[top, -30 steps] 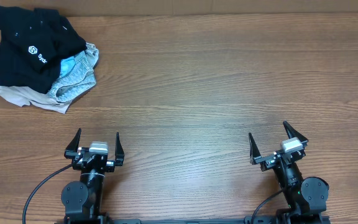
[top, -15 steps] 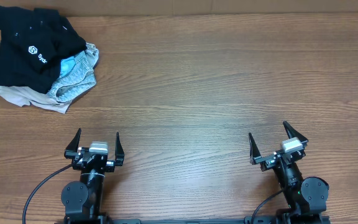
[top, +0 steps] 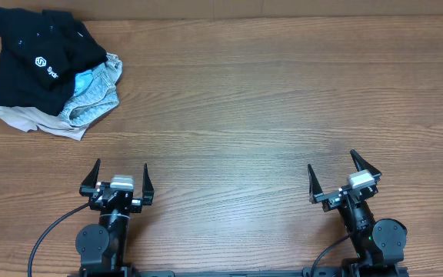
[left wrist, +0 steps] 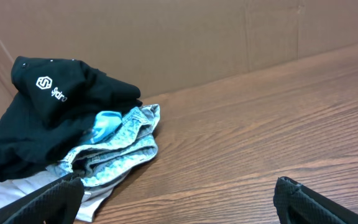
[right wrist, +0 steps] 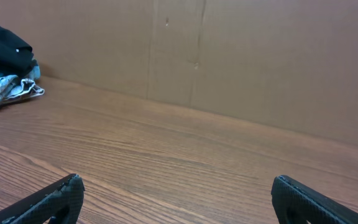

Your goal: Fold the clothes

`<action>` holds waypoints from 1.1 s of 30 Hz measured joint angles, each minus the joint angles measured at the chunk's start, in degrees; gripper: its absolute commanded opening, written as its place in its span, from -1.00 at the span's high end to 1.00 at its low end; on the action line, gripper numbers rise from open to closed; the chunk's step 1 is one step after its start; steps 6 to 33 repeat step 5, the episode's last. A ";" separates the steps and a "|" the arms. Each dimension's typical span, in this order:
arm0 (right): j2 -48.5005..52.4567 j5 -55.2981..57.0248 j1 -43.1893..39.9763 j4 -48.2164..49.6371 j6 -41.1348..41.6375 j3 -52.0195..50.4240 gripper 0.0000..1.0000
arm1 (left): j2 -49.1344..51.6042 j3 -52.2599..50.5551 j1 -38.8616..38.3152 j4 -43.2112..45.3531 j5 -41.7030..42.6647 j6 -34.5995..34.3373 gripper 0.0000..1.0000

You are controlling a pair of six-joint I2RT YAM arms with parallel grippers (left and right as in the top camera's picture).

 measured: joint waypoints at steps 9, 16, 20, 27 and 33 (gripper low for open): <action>0.00 -0.02 0.00 -0.02 0.00 0.00 -1.00 | 0.00 0.00 0.00 0.00 0.00 0.00 -1.00; 0.00 -0.02 0.00 -0.02 0.00 0.00 -1.00 | 0.00 0.00 0.00 0.00 0.00 0.00 -1.00; 0.00 -0.02 0.00 -0.02 0.00 0.00 -1.00 | 0.00 0.00 0.00 0.00 0.00 0.00 -1.00; 0.00 -0.02 0.00 -0.02 0.00 0.00 -1.00 | 0.00 0.00 0.00 0.00 0.00 0.00 -1.00; 0.00 -0.02 0.00 -0.02 0.00 0.00 -1.00 | 0.00 0.00 0.00 0.00 0.00 0.00 -1.00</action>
